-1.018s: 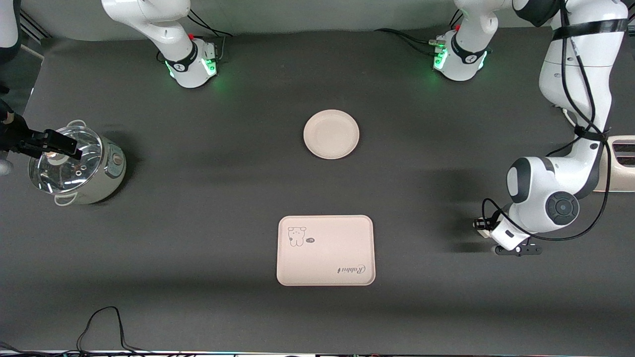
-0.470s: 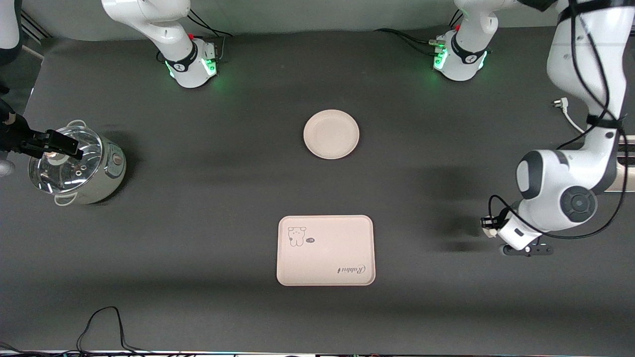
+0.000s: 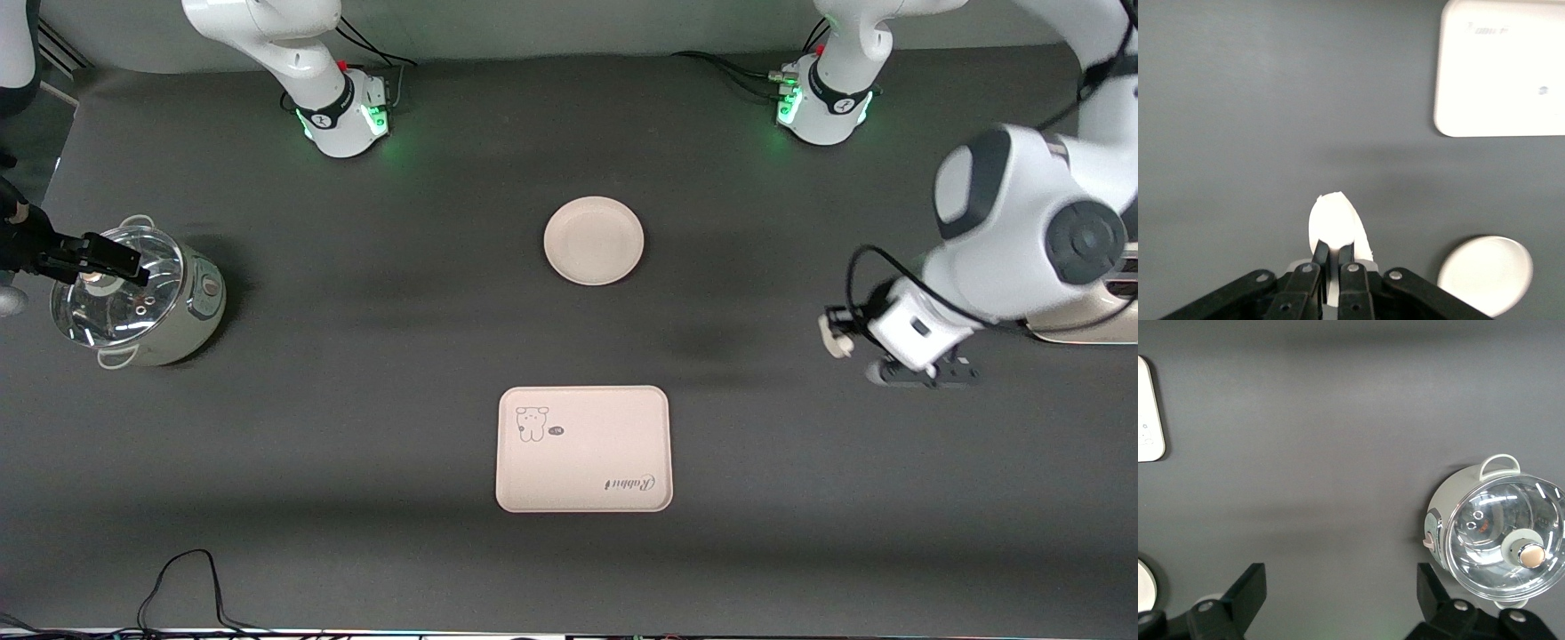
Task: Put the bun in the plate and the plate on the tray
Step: 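Carry the bun with the left gripper and release it onto the plate, then raise the left gripper away while the right gripper moves toward the plate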
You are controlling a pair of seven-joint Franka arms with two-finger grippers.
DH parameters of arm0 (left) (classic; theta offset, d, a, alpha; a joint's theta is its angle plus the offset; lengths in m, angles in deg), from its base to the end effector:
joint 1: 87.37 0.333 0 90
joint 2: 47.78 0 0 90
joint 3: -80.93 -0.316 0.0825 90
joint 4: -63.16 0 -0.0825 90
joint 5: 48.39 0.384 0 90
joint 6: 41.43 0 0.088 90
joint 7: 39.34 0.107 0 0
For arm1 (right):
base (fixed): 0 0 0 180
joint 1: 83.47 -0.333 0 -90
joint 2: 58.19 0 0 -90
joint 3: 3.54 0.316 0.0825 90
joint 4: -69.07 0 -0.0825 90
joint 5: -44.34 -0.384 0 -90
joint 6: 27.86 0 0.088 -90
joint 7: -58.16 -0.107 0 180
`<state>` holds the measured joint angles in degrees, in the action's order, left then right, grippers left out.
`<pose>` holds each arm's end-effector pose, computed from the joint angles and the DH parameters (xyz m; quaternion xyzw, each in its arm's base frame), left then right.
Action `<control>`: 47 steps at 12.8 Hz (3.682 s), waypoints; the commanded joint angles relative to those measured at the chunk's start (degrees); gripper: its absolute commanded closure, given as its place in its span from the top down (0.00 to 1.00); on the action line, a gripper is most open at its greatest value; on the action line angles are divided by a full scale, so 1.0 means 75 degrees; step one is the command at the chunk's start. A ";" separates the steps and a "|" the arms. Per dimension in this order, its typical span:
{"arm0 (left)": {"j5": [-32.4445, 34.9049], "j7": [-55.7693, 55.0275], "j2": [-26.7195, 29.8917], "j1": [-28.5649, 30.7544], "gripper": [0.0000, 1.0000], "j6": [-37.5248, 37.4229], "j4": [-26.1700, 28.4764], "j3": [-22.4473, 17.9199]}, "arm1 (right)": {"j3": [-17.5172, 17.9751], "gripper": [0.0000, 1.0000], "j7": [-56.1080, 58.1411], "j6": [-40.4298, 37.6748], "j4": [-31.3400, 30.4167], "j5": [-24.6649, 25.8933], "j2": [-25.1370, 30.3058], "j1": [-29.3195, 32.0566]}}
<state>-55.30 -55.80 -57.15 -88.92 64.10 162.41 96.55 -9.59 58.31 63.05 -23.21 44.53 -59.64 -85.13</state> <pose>0.5773 -0.1795 0.4798 0.9965 0.0125 -0.0462 0.0692 0.5600 -0.0426 0.5930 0.9990 -0.0369 -0.0246 0.0020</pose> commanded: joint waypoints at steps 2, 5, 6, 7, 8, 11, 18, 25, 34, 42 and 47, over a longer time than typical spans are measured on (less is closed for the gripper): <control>0.0158 -0.2205 0.0346 -0.1697 0.00 0.0214 0.0254 0.0039 | 0.0023 1.00 0.0003 -0.0039 -0.0165 0.0081 0.0183 0.0010; 0.1050 -0.4012 0.0183 -0.3257 0.00 0.0624 0.0452 0.0039 | 0.0023 1.00 0.0003 -0.0039 -0.0177 0.0081 0.0183 0.0010; 0.1074 -0.4434 0.0159 -0.3563 0.00 0.0938 0.0720 0.0039 | 0.0023 1.00 0.0003 -0.0039 -0.0189 0.0081 0.0183 -0.0002; 0.1202 -0.4659 0.0182 -0.3798 0.00 0.1359 0.1129 0.0039 | 0.0023 1.00 0.0003 -0.0039 -0.0189 0.0081 0.0183 0.0009; 0.1319 -0.5113 0.0182 -0.4056 0.00 0.1909 0.1539 0.0039 | 0.0023 1.00 0.0003 -0.0039 -0.0189 0.0081 0.0183 0.0010; 0.1997 -0.6393 -0.0330 -0.4759 0.00 0.3119 0.2269 0.0039 | 0.0023 1.00 0.0003 -0.0039 -0.0201 0.0081 0.0183 0.0010; 0.2890 -0.7532 -0.2172 -0.5160 0.00 0.4644 0.2164 0.0004 | 0.0023 1.00 -0.0008 -0.0039 -0.0212 0.0081 0.0183 -0.0002; 0.3252 -0.7404 -0.2384 -0.5090 1.00 0.4633 0.2152 0.0003 | 0.0023 1.00 -0.0008 -0.0051 -0.0212 0.0081 0.0194 -0.0002; 0.3441 -0.7181 -0.2267 -0.5090 1.00 0.4199 0.2164 0.0003 | 0.0046 1.00 -0.0032 -0.0145 -0.0212 0.0081 0.0218 -0.0014; 0.3441 -0.6817 -0.2126 -0.5043 1.00 0.3930 0.2094 0.0003 | 0.0046 1.00 -0.0032 -0.0145 -0.0212 0.0081 0.0206 -0.0014; 0.3324 -0.5345 -0.1530 -0.4202 1.00 0.1700 0.0927 0.0038 | 0.0081 1.00 -0.0067 -0.0156 -0.0212 0.0081 0.0206 -0.0026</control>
<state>-30.01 -101.82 -72.13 -124.05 86.54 173.95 96.45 -9.41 58.31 62.17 -23.80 44.53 -59.52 -85.15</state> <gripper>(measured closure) 0.000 0.000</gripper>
